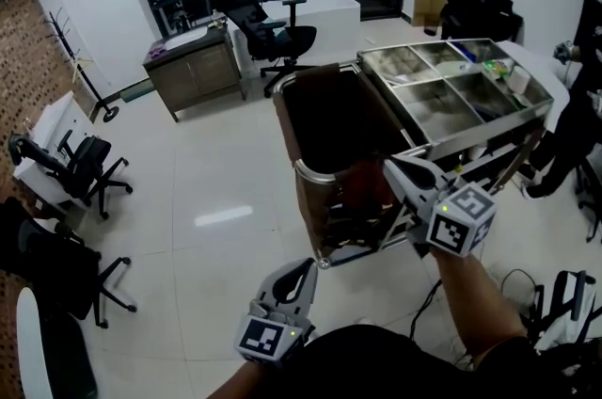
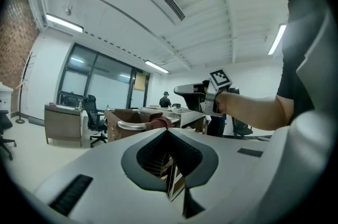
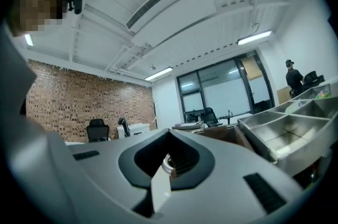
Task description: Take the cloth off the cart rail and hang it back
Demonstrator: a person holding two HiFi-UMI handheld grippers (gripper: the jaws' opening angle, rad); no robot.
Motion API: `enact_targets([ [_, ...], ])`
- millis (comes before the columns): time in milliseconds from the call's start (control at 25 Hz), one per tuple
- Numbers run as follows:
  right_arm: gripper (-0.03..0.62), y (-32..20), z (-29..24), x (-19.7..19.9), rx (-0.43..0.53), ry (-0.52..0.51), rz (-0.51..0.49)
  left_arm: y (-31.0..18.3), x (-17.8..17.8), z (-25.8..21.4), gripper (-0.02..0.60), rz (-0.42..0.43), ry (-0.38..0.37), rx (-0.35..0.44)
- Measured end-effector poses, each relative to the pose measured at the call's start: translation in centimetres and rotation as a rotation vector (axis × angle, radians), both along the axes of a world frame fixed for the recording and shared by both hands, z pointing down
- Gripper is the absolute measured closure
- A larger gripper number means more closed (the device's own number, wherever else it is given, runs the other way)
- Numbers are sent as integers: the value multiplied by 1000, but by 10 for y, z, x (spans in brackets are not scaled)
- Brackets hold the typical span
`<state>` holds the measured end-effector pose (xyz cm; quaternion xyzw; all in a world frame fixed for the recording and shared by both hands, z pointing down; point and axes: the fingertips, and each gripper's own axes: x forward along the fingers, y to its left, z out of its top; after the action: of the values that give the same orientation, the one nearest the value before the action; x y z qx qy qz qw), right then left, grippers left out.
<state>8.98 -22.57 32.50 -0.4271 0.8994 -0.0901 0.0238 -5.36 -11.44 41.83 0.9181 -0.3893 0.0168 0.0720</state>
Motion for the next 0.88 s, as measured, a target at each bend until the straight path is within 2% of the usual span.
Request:
enact_targets([
  [160,589,51,6,3,30,8,0,3,12,-1,583,32,-4,-5],
  [360,589,90,21,13,-5,-60,31,0,16,-8,583,39,3,8],
  [600,589,114,40,25,-43,-65,65,0,23,-12,583,47,8,25],
  [880,589,133,72,16,-89,-30,62,6,33,-12,583,84,4,23],
])
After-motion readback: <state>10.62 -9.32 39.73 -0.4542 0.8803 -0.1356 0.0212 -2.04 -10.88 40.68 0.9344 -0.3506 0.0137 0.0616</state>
